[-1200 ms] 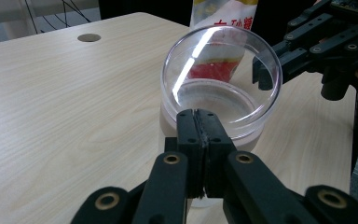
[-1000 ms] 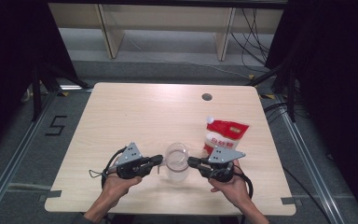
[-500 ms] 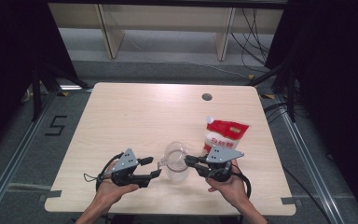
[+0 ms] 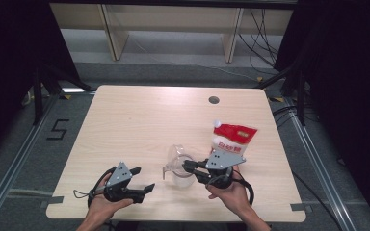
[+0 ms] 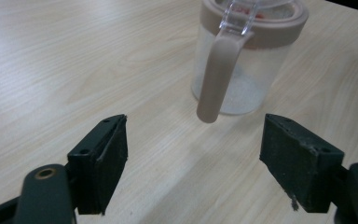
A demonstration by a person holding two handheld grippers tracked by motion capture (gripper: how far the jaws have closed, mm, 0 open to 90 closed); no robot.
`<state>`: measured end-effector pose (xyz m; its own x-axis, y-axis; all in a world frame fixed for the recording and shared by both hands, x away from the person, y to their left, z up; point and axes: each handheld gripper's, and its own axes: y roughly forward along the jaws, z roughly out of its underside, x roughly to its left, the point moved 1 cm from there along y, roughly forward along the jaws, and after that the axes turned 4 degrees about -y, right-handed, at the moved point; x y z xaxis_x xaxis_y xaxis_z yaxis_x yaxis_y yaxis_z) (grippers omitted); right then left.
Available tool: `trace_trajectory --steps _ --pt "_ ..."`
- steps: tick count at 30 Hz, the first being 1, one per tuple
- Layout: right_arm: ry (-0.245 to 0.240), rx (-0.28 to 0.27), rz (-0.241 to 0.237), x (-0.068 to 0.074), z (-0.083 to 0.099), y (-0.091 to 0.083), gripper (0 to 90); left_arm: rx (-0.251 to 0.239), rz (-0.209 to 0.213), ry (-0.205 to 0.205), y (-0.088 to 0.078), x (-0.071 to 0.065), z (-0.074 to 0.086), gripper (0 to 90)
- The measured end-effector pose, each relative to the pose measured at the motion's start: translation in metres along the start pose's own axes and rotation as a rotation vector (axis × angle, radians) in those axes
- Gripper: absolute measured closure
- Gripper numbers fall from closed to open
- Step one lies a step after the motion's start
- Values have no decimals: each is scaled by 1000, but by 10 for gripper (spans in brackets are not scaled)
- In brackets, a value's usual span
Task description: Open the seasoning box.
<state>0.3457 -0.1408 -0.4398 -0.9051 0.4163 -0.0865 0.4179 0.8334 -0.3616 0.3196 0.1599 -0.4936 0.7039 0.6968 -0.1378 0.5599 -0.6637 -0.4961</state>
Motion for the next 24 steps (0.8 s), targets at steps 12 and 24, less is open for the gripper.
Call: trace_trajectory --steps 12,24 --pt "-7 -10 -24 6 -3 7 816 5 -16 -21 0 0 10 171" --pt "-36 -6 -59 16 -3 18 796 19 -27 -1 -2 1 13 163"
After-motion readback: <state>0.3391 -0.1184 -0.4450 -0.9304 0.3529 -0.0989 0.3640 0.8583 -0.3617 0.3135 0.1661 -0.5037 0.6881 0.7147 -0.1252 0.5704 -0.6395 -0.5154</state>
